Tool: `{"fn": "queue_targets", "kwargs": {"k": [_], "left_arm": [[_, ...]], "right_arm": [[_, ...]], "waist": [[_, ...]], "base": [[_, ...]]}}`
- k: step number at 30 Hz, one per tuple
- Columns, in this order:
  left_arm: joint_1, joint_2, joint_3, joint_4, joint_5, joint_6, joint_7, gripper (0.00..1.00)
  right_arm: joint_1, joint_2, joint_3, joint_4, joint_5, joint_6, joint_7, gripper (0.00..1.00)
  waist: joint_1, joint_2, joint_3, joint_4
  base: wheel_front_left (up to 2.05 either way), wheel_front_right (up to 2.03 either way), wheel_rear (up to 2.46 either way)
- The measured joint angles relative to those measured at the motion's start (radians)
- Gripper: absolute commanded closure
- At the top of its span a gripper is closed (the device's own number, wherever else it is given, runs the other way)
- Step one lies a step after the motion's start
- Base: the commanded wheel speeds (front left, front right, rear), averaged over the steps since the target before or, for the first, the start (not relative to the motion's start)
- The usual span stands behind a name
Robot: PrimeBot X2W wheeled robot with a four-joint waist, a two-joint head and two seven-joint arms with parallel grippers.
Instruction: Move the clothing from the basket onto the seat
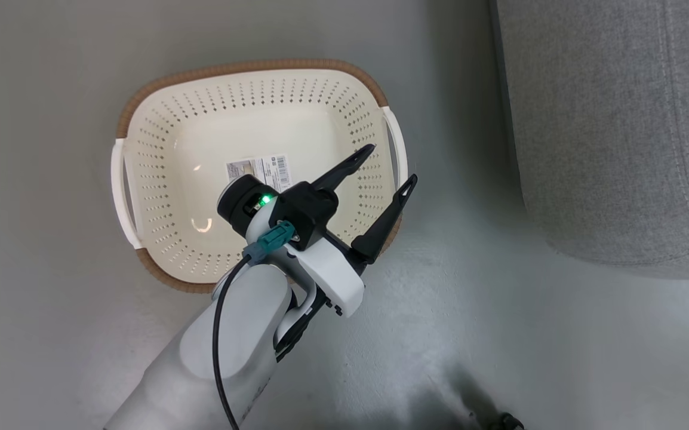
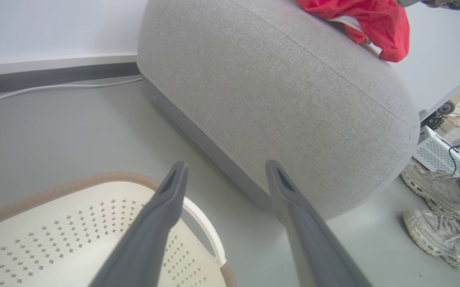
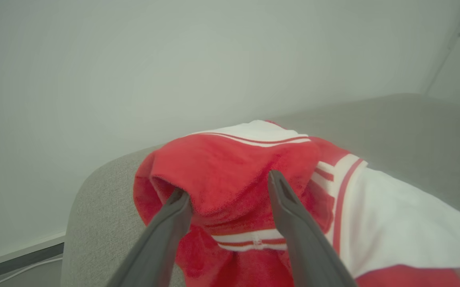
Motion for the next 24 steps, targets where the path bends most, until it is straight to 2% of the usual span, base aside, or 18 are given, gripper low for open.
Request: {"fn": "queue_targets", "kwargs": {"k": [9,17,24], "left_arm": [[0.056,-0.003,0.072,-0.018,-0.002,0.000,0.000,0.00],[0.131,-0.006,0.155,-0.022,-0.002,0.000,0.000,0.00],[0.211,-0.008,0.213,-0.023,0.002,0.011,0.000,0.00]], "right_arm": [[0.152,-0.016,0.108,-0.090,0.151,0.000,0.000,0.00],[0.265,-0.025,0.178,-0.154,0.180,0.000,0.000,0.00],[0.381,-0.030,0.284,-0.239,0.187,0.000,0.000,0.00]], "waist": [[0.0000,0.0000,-0.105,0.021],[-0.0001,0.0000,-0.224,0.054],[-0.0001,0.0000,-0.335,0.094]], "base": [[0.00,0.00,0.00],[0.00,0.00,0.00],[0.00,0.00,0.00]]}}
